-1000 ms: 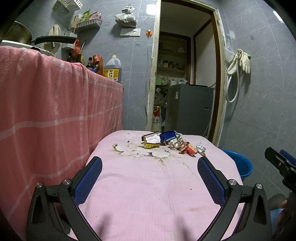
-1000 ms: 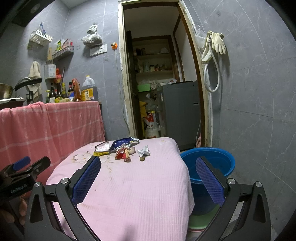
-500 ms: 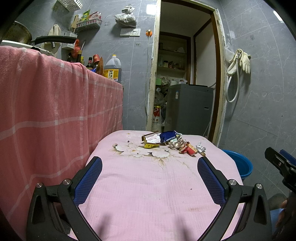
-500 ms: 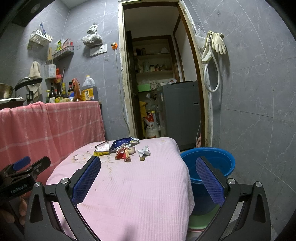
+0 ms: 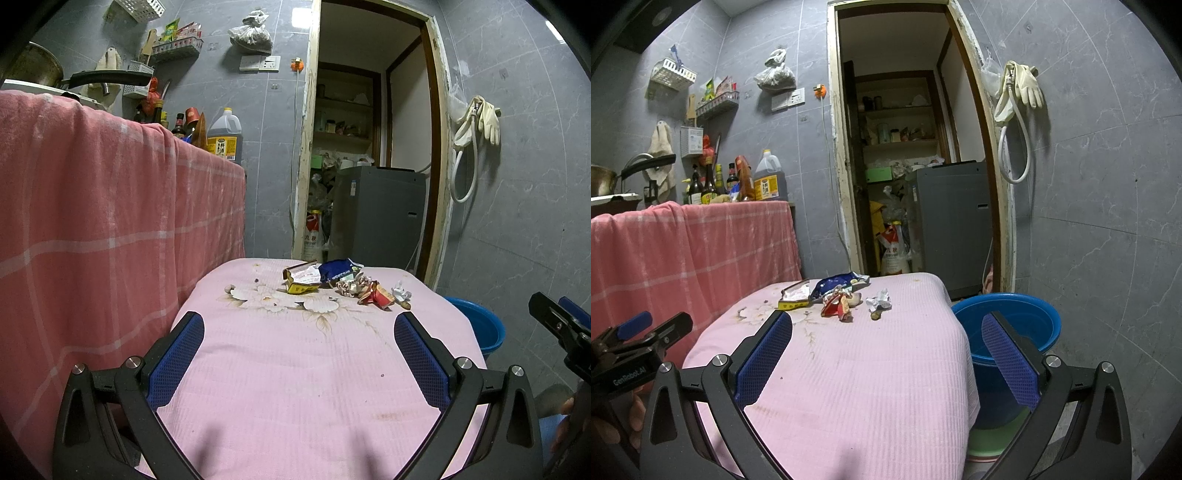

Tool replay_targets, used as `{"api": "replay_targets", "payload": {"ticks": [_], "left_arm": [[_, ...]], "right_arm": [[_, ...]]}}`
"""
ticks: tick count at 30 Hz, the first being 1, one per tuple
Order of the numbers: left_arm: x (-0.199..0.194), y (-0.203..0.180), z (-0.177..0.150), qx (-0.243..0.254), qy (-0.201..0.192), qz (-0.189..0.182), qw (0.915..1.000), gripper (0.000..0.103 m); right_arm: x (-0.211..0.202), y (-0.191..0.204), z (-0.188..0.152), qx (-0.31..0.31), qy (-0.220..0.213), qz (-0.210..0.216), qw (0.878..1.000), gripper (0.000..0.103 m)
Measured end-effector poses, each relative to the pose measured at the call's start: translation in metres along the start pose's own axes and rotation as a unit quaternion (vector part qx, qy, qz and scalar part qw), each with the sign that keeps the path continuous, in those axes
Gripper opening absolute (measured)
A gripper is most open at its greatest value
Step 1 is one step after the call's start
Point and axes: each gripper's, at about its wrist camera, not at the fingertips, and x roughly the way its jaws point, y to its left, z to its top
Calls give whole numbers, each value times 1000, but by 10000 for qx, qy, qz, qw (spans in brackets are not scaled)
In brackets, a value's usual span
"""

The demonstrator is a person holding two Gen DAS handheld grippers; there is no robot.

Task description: Collect trash

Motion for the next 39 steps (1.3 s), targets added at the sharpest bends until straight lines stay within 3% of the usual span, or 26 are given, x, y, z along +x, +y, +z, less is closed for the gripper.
{"api": "replay_targets", "payload": {"ticks": [12, 22, 32, 39], "left_arm": [[10, 2, -7, -57, -28, 53, 10000, 101], [32, 0, 19, 27, -341, 80, 9994, 101], [96, -12, 50, 170, 10, -169, 9997, 101], [142, -27, 49, 154, 386, -593, 9974, 101]], "right_arm": [[5, 7, 0, -119, -26, 5, 9999, 103], [25, -4, 20, -357, -398, 121, 9985, 103], [99, -26, 67, -706, -479, 199, 9962, 103], [161, -53, 69, -594, -25, 765, 9953, 103]]}}
